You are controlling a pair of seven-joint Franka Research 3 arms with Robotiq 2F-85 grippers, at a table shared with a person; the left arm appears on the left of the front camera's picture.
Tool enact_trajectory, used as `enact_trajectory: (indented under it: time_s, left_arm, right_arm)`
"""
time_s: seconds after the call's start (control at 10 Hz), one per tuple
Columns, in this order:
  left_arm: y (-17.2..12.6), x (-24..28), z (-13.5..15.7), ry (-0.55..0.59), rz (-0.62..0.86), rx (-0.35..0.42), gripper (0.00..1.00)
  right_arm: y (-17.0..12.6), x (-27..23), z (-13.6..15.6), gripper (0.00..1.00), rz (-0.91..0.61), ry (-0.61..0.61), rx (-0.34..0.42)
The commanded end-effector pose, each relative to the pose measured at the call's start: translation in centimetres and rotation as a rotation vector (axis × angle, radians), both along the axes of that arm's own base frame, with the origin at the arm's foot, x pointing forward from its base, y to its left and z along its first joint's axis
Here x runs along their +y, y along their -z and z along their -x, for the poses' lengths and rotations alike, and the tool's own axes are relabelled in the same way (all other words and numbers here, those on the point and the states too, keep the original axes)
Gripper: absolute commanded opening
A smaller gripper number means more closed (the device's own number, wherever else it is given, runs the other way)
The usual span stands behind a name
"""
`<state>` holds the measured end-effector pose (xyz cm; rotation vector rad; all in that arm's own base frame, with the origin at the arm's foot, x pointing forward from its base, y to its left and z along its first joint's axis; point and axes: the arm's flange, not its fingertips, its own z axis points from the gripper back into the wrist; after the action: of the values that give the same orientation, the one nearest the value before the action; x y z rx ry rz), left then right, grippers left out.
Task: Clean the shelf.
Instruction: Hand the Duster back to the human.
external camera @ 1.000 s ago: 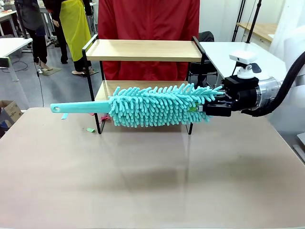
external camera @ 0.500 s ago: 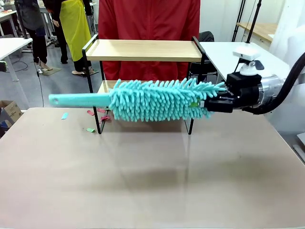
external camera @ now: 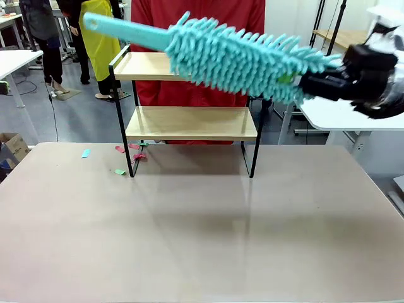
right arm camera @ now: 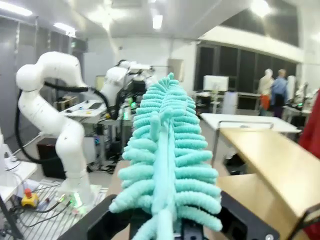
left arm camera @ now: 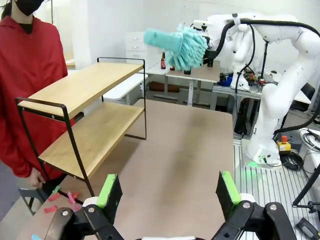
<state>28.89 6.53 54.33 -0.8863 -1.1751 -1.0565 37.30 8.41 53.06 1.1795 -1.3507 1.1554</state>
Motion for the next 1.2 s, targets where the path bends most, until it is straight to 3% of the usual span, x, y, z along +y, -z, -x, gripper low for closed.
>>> enact_trajectory:
  time_s: [0.0,0.3,0.7,0.9,1.1]
  left_arm:
    - [-0.3,-0.1,-0.2,0.002,0.029,-0.02,1.0]
    - [-0.3,-0.1,-0.2,0.002,0.029,-0.02,1.0]
    - [-0.3,-0.1,-0.2,0.002,0.029,-0.02,1.0]
    - [-0.3,-0.1,-0.2,0.002,0.029,-0.02,1.0]
    - [-0.3,-0.1,-0.2,0.002,0.029,-0.02,1.0]
  right_arm:
    - [-1.2,-1.9,0.6,0.17,0.001,0.161,0.012]
    - [-2.6,-7.2,0.2,0.17,-0.007,0.46,0.027]
    - [-3.0,-15.8,1.3,0.17,-0.047,0.954,0.032]
    - [-2.5,-17.8,1.9,0.17,-0.022,1.088,0.033]
    - [-1.4,-18.4,2.0,0.17,-0.005,1.12,0.068]
